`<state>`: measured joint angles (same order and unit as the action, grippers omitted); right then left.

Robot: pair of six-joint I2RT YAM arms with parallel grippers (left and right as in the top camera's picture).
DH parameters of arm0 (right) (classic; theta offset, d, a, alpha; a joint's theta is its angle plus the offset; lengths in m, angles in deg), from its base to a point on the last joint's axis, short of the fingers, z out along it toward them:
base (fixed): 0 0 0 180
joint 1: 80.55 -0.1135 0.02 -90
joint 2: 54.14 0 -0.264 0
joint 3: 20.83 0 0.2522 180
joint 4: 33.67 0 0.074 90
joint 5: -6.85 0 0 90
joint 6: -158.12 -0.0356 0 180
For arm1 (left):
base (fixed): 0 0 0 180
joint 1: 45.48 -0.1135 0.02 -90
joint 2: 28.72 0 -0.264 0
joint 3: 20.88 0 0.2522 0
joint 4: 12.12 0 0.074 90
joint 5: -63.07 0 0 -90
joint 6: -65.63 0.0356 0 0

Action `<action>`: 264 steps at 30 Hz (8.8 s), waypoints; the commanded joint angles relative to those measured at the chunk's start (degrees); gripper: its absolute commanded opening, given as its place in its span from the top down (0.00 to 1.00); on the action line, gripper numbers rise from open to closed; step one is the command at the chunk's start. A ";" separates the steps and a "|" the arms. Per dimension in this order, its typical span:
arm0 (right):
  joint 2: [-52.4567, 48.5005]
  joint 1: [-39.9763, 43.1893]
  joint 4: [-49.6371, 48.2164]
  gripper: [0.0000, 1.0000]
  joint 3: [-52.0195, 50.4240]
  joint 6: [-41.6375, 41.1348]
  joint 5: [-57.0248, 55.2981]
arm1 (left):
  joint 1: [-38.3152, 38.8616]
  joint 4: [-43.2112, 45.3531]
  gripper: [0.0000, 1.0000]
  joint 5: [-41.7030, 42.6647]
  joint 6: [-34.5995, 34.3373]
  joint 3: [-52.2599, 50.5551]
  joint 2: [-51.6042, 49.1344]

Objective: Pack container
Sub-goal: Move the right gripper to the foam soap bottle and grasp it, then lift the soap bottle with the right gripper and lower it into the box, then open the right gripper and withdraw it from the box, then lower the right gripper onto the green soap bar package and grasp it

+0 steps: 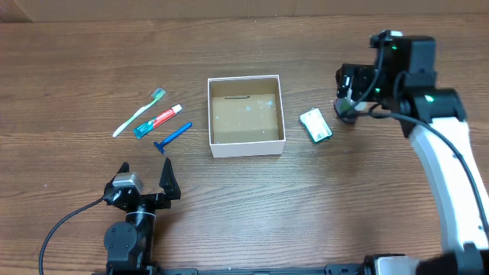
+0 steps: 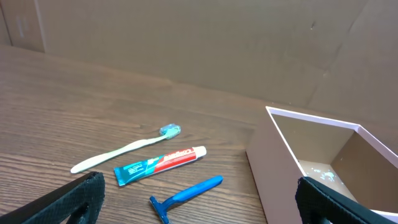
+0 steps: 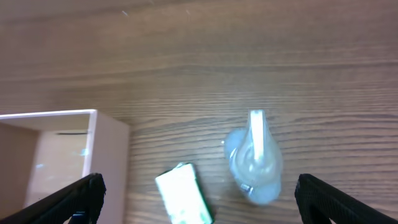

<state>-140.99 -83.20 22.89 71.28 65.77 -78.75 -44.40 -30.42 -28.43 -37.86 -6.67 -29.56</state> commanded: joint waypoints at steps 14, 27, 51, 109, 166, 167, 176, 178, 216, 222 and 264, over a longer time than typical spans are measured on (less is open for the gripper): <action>-10.29 0.52 -5.29 0.09 1.11 0.83 -9.05 | -0.42 0.15 0.00 0.46 0.66 -0.15 0.59; -14.23 3.98 -5.51 0.31 0.46 -2.58 -4.66 | -0.42 0.15 0.00 0.46 0.66 -0.17 0.59; -8.50 3.89 -3.65 0.88 4.68 -2.56 3.08 | -0.42 0.15 0.00 0.48 0.66 -0.17 0.59; -24.74 -36.28 -13.79 0.84 17.00 -36.76 -25.40 | -0.42 0.15 0.00 0.46 0.66 -0.15 0.59; -25.70 -36.94 -11.87 0.38 25.44 -29.33 -18.51 | -0.42 0.15 0.00 0.46 0.66 -0.17 0.59; -24.85 -36.83 -9.60 0.36 27.71 -27.67 -18.49 | -0.42 0.15 0.00 0.46 0.66 -0.15 0.59; -18.80 -32.02 17.05 0.24 49.44 -24.17 -17.75 | -0.42 0.15 0.00 0.46 0.66 -0.15 0.59; -17.99 -29.68 23.02 0.20 52.02 -24.17 -17.09 | -0.42 0.15 0.00 0.46 0.66 -0.17 0.59; -17.42 -6.97 21.81 0.10 15.06 -22.38 -2.12 | -0.42 0.15 0.00 0.46 0.66 -0.15 0.59; -17.42 -6.97 15.54 0.10 5.29 -21.24 -2.12 | -0.42 0.15 0.00 0.46 0.66 -0.15 0.59; -17.79 -7.04 -12.55 0.10 -15.17 1.44 -1.14 | -0.42 0.15 0.00 0.48 0.66 -0.15 0.59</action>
<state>-158.67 -89.95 10.72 57.55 64.94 -80.56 -44.40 -30.42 -28.43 -37.86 -6.67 -29.56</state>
